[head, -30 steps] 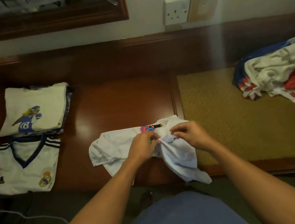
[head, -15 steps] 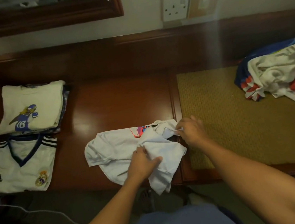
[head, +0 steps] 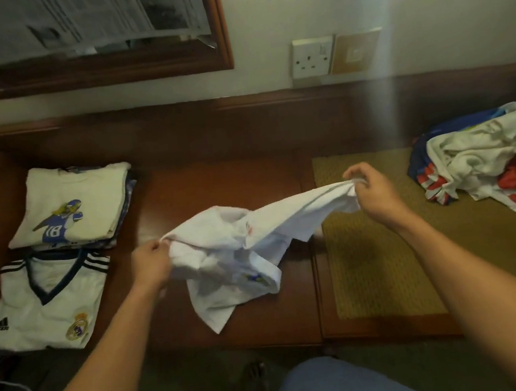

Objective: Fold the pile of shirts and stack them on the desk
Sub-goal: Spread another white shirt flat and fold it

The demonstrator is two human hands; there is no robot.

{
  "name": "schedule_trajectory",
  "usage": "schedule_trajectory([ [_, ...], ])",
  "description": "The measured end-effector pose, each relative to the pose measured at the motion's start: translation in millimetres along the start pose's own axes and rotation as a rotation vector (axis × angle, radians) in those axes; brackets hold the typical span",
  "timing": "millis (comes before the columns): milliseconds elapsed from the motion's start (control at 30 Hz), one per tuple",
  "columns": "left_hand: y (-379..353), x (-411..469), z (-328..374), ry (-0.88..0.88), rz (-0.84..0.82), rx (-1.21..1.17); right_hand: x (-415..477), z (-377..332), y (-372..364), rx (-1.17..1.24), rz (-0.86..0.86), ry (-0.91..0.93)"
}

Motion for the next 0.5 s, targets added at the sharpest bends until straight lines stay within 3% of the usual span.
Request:
schedule_trajectory([
  [167,50.2,29.1,-7.1,-0.148,0.036,0.294,-9.9,-9.6,-3.1,-0.26,-0.162,0.074],
  [300,53.3,11.9,-20.5,-0.525,-0.15,0.755,-19.2,-5.8,-17.8,-0.608,-0.193,0.132],
  [367,51.2,7.8,-34.1,-0.668,-0.176,0.977,-21.5,-3.3,-22.3,-0.623,-0.174,0.132],
  [500,60.1,12.4,-52.9,-0.785,-0.04,0.965,-25.7,-0.5,-21.0,-0.57,-0.115,0.138],
])
Point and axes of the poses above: each hand's wrist, its own x-axis towards the middle knuckle, its own y-axis out of the back of the hand, z = x × y, the point moved 2 cm from there along x, towards the middle knuckle, and after that the axes turned 11 degrees about x, right-handed, at the moved point
